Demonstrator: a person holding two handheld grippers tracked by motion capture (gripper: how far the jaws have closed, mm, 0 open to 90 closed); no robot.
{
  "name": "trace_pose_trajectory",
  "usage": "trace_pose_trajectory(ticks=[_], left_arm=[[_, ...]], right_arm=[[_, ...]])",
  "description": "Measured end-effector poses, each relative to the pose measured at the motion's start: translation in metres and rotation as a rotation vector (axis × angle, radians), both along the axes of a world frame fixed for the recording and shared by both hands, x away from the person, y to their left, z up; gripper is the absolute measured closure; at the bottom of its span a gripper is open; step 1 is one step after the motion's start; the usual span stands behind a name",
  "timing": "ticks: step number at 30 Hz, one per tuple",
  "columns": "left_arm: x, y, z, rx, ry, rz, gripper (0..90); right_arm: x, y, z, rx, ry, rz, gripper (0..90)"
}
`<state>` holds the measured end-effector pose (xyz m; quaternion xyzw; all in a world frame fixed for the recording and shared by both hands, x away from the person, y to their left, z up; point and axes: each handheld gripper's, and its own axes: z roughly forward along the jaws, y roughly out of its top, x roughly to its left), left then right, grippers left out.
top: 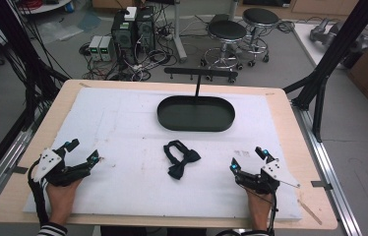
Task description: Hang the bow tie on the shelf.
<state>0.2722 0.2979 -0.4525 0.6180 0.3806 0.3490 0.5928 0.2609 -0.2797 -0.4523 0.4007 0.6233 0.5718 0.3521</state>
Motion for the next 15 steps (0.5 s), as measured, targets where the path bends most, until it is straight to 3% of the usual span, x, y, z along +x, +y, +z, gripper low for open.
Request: trace_pose_trajectory(ticks=[15], left_arm=[[0.0004,-0.0012,0.0003,0.013,0.003,-0.001,15.7]], right_arm=[[0.0005,-0.0010,-0.0001,0.004,-0.002,-0.001,5.3]])
